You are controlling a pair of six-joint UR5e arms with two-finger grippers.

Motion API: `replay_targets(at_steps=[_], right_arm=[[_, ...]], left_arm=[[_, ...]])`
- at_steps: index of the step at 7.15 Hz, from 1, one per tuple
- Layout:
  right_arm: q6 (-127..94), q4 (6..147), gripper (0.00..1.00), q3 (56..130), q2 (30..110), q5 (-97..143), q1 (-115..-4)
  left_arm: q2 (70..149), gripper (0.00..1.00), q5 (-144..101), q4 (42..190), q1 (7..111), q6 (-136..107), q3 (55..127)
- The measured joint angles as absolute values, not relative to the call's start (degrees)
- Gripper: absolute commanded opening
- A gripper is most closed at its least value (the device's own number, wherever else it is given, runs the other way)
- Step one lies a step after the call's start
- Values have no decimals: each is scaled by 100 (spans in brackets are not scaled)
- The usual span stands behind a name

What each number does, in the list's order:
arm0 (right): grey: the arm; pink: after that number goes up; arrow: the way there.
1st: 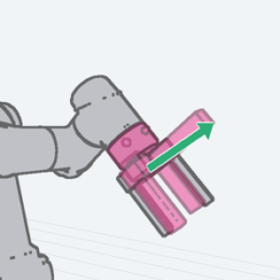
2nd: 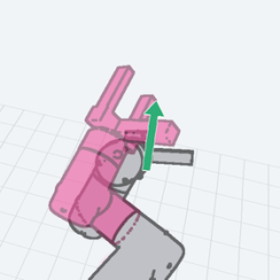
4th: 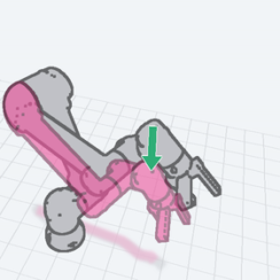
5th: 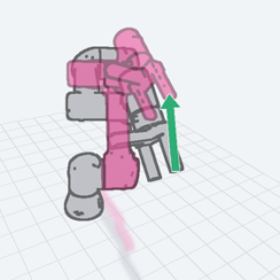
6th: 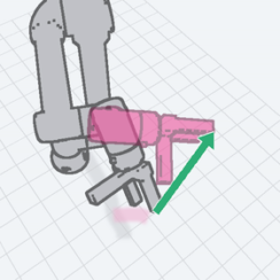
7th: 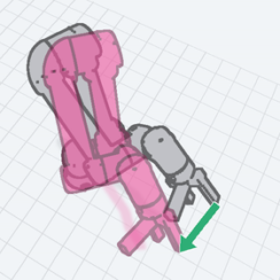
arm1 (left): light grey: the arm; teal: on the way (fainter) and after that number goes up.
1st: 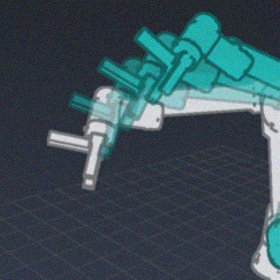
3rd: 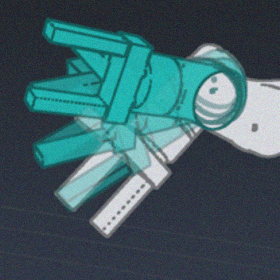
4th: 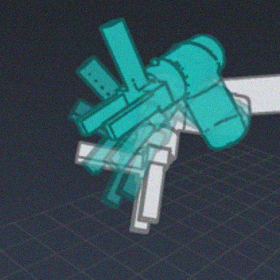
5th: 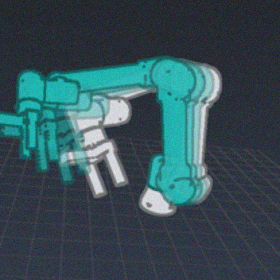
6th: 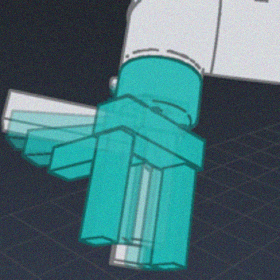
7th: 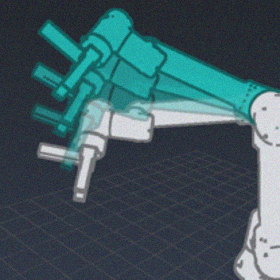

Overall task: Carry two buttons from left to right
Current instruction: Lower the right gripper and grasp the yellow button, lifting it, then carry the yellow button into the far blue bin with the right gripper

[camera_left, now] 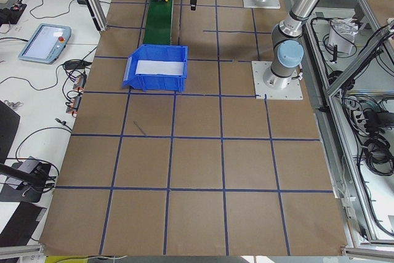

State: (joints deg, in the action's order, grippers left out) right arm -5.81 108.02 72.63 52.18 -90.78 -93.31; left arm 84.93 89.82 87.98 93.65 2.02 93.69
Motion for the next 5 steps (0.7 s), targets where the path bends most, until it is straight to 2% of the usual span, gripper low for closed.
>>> replay_targets(at_steps=[2, 5], right_arm=[[-534, 10684, 22, 7158, 5267, -9116, -9281], [107, 10168, 21, 6412, 5314, -9424, -8963]], left_arm=[[8492, 100, 8982, 8798, 9364, 202, 9374], [8491, 100, 8982, 8798, 9363, 202, 9370]])
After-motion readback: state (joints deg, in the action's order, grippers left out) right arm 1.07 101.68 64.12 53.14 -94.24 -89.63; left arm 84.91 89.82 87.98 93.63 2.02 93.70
